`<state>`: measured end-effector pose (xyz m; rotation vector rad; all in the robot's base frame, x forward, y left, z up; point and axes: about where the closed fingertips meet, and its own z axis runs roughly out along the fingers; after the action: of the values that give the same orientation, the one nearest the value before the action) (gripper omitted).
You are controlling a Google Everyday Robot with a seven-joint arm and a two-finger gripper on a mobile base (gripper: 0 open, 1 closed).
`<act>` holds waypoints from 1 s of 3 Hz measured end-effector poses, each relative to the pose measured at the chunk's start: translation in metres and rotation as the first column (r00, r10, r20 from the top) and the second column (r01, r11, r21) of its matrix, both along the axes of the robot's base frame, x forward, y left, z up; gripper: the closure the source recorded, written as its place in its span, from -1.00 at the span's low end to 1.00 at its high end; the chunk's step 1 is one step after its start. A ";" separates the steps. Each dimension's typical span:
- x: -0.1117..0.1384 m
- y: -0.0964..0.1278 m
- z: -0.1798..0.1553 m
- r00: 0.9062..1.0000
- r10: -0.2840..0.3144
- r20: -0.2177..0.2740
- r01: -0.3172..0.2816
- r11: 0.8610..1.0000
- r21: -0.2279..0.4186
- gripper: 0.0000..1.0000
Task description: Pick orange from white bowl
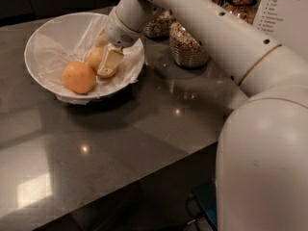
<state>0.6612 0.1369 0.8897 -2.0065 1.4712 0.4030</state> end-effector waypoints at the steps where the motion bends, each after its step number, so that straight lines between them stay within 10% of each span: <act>1: -0.003 0.001 -0.014 1.000 0.011 -0.020 -0.012 0.999 -0.031 -0.24; 3: -0.004 0.003 -0.039 0.998 0.013 -0.059 -0.017 0.998 -0.060 -0.26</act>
Offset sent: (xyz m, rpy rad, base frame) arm -0.0060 0.0004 -0.0425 -0.0732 0.0666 0.0177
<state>0.6569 0.1404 0.8512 -2.0699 1.5216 0.4317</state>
